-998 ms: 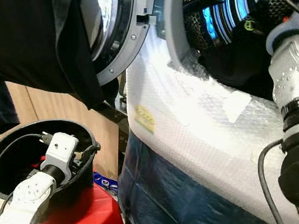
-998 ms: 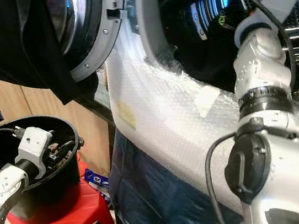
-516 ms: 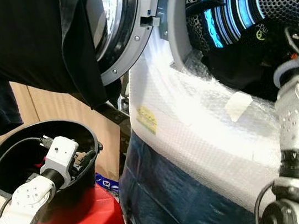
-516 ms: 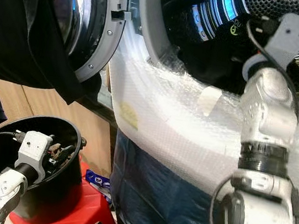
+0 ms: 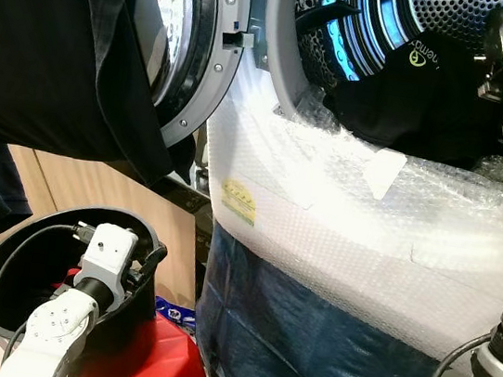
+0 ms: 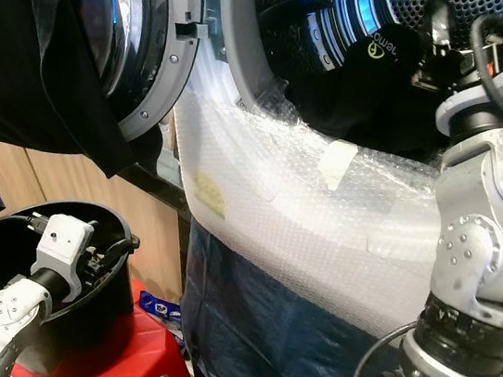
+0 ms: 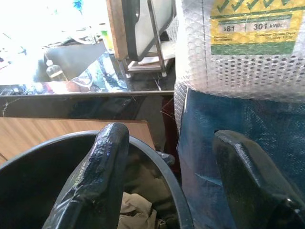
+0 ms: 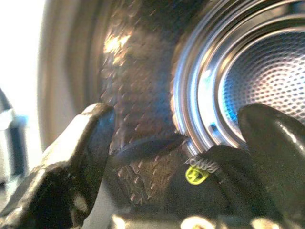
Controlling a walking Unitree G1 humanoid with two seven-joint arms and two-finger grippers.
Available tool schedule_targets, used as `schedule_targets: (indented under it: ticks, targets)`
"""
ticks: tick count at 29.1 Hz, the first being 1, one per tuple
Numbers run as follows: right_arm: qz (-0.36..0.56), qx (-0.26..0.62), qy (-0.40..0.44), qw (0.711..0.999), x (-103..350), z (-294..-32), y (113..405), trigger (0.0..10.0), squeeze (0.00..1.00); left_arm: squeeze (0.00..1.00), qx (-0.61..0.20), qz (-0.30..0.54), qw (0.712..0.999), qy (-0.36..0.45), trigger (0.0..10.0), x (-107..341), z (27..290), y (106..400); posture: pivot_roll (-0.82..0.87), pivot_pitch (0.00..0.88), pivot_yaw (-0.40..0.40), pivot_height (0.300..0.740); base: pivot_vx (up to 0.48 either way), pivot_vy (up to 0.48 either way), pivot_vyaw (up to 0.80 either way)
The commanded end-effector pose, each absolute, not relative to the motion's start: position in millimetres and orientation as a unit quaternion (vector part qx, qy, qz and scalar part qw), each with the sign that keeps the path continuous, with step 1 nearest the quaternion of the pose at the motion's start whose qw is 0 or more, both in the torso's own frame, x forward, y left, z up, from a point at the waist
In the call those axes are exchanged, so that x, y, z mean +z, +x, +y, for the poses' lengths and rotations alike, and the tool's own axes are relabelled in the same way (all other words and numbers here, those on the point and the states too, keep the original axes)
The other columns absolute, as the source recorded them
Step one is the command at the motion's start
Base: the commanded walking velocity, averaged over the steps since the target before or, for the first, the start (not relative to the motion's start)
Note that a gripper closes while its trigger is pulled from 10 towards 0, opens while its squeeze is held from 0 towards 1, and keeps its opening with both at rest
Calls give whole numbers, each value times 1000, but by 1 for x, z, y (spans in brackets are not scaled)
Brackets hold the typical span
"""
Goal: Clothes washing
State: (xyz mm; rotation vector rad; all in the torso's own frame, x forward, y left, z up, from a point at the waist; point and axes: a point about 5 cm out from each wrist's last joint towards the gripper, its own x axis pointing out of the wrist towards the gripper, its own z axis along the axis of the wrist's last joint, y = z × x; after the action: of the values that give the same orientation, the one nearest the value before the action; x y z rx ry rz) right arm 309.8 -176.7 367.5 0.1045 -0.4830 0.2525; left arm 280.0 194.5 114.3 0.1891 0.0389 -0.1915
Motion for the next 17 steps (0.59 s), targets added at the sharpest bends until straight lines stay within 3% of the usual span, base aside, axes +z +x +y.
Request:
schedule_targets:
  ticks: [1,7,12,17]
  targets:
    - [-179,171,31,968,349,-153,314,10000,0,0,-95,25,990,100,10000,115,197,282,155,0,104,740,0,0,0]
    - [-113,246,34,962,330,-113,313,10000,0,0,-95,22,990,98,10000,116,195,283,159,0,102,740,0,0,0]
    - [-92,237,21,967,326,-107,319,10000,0,0,-95,22,990,98,10000,116,195,284,148,0,106,740,0,0,0]
    - [-50,173,-8,984,331,-111,341,10000,0,0,-97,20,990,96,10000,117,193,287,144,0,102,740,0,0,0]
